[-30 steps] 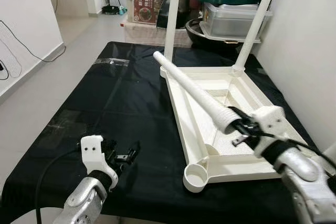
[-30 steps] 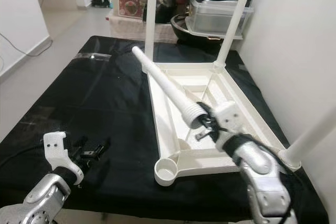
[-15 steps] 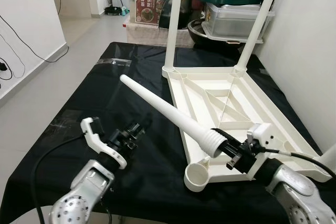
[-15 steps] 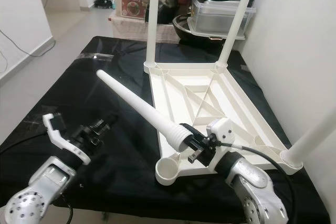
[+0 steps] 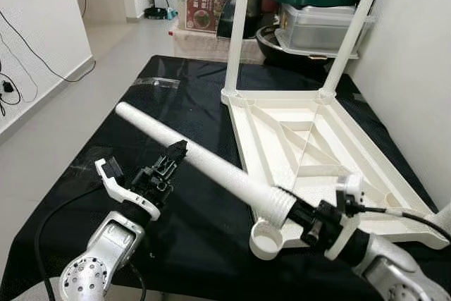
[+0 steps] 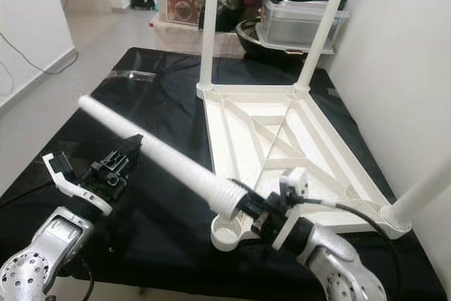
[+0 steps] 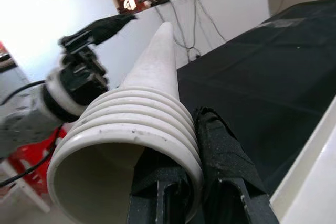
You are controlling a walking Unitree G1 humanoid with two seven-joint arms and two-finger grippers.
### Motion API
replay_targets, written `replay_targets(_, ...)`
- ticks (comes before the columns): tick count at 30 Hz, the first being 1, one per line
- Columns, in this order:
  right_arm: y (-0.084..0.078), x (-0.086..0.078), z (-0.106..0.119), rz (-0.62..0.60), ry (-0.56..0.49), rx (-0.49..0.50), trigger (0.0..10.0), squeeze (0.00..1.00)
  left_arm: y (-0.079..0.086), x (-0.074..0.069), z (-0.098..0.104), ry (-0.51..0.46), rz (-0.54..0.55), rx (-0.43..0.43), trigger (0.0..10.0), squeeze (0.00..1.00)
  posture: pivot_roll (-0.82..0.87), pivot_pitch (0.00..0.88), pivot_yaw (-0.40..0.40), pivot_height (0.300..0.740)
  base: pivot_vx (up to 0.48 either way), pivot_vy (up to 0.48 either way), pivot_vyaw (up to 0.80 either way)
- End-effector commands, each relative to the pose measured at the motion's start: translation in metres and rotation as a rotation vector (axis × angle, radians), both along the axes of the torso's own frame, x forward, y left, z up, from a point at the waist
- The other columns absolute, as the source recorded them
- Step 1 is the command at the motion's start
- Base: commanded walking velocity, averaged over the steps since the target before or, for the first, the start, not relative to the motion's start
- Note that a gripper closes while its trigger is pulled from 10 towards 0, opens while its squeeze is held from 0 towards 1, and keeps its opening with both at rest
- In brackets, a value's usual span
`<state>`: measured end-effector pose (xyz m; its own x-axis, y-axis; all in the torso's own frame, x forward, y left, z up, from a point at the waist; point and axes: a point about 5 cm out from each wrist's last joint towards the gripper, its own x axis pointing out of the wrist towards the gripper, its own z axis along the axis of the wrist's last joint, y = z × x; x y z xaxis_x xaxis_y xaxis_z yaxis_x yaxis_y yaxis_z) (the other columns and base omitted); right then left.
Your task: Building children table
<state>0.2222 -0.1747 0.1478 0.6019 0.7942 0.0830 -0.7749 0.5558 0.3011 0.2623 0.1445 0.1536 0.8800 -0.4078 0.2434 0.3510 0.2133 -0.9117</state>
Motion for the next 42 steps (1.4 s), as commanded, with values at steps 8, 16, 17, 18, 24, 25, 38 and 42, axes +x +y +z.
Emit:
replay_targets(8, 0.002, -0.019, -0.007, 0.19, 0.051, -0.025, 0.0, 0.0, 0.015, 0.01, 0.007, -0.018, 0.022, -0.02, 10.0, 0.0, 0.08, 0.0, -0.079, 0.74, 0.0, 0.0, 0.0)
replay_targets(16, -0.008, -0.022, -0.01, 0.219, 0.089, -0.037, 0.0, 0.0, 0.019, 0.01, 0.008, -0.014, 0.026, -0.03, 5.3, 0.0, 0.07, 0.0, -0.079, 0.74, 0.0, 0.0, 0.0)
replay_targets(17, -0.008, -0.023, -0.012, 0.222, 0.096, -0.043, 0.0, 0.0, 0.02, 0.01, 0.008, -0.017, 0.025, -0.033, 1.6, 0.0, 0.07, 0.0, -0.079, 0.74, 0.0, 0.0, 0.0)
replay_targets(18, -0.008, -0.023, -0.013, 0.224, 0.101, -0.046, 0.0, 0.0, 0.021, 0.01, 0.008, -0.022, 0.026, -0.042, 0.0, 0.0, 0.07, 0.0, -0.081, 0.74, 0.0, 0.0, 0.0)
replay_targets(24, -0.006, -0.022, -0.014, 0.228, 0.101, -0.043, 0.0, 0.0, 0.026, 0.009, 0.011, -0.039, 0.051, -0.06, 0.0, 0.0, 0.07, 0.0, -0.081, 0.74, 0.0, 0.0, 0.0)
replay_targets(25, -0.006, -0.022, -0.014, 0.228, 0.101, -0.043, 0.0, 0.0, 0.026, 0.009, 0.011, -0.039, 0.051, -0.06, 0.0, 0.0, 0.07, 0.0, -0.081, 0.74, 0.0, 0.0, 0.0)
replay_targets(38, -0.007, -0.015, -0.01, 0.193, 0.07, -0.013, 0.0, 0.0, 0.022, 0.013, 0.032, -0.103, 0.042, -0.165, 0.0, 0.0, 0.07, 0.0, -0.081, 0.74, 0.0, 0.0, 0.0)
replay_targets(42, -0.006, -0.013, -0.01, 0.186, 0.064, -0.005, 0.0, 0.0, 0.019, 0.014, 0.036, -0.116, 0.034, -0.192, 0.0, 0.0, 0.07, 0.0, -0.081, 0.74, 0.0, 0.0, 0.0)
